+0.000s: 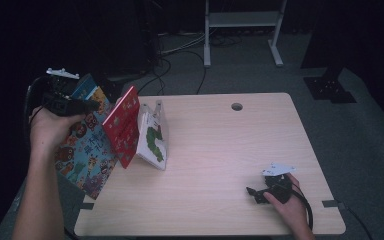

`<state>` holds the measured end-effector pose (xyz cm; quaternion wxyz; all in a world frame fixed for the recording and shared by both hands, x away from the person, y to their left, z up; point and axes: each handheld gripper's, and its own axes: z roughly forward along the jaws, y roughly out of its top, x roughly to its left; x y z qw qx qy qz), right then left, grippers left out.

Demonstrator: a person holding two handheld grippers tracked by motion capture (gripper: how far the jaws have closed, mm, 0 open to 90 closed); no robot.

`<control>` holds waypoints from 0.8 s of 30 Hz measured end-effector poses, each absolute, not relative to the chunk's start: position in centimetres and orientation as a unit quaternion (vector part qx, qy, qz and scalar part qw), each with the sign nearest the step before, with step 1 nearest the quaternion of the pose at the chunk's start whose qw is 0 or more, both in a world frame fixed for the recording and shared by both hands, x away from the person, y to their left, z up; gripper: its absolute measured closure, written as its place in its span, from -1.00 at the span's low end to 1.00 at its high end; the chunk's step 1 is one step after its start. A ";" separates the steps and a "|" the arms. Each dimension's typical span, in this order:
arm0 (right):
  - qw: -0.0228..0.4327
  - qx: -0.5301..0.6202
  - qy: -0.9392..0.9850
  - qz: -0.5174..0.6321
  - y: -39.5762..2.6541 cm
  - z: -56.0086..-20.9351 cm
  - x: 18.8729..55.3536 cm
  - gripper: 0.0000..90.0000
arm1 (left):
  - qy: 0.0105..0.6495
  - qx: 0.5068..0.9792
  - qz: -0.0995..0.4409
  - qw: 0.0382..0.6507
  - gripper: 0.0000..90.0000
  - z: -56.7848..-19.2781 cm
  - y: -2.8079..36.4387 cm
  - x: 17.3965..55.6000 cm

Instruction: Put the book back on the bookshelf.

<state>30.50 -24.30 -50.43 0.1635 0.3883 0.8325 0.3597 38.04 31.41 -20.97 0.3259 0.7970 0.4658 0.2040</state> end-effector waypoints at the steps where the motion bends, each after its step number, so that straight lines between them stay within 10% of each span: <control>1: 0.164 0.388 0.833 0.360 -24.3 -50.4 30.5 -0.85 | 0.461 0.801 0.204 0.324 0.93 -20.8 31.4 37.9; 24: 0.164 0.388 0.833 0.359 -24.3 -50.4 30.5 -0.85 | 0.376 0.860 0.145 0.313 1.00 -22.1 25.7 36.6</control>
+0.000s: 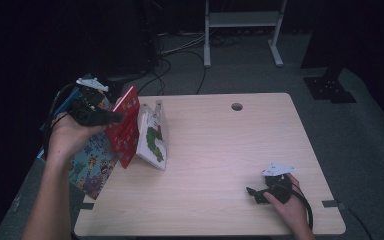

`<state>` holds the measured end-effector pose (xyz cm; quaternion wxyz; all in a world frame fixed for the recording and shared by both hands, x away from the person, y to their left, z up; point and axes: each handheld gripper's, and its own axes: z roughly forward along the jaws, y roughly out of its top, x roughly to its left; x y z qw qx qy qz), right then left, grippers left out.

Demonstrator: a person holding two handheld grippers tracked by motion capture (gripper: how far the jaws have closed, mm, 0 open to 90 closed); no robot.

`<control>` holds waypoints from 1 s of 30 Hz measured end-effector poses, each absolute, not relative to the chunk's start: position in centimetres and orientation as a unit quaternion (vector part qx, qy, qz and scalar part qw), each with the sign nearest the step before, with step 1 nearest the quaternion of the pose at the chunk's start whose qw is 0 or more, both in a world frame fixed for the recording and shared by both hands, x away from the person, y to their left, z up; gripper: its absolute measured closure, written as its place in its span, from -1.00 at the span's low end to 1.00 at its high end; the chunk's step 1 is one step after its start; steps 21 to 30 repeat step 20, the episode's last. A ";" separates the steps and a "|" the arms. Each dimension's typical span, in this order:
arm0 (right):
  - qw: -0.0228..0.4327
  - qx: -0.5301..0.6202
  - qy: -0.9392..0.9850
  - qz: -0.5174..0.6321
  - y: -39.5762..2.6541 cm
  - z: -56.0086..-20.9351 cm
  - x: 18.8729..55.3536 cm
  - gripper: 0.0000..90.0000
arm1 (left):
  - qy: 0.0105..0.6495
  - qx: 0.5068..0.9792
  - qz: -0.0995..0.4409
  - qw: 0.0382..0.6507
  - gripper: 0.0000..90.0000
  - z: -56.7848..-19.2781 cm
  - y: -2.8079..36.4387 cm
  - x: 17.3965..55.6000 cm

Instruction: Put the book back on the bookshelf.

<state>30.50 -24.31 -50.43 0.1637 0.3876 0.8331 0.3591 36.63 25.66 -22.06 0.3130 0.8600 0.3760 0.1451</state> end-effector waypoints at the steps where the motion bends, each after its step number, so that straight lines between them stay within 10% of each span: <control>1: 0.164 0.388 0.833 0.359 -24.3 -50.4 30.5 -0.85 | 0.373 0.863 0.142 0.311 1.00 -22.3 25.3 36.6; 30: 0.164 0.388 0.833 0.359 -24.3 -50.4 30.5 -0.85 | 0.347 0.880 0.118 0.303 1.00 -23.4 22.8 36.8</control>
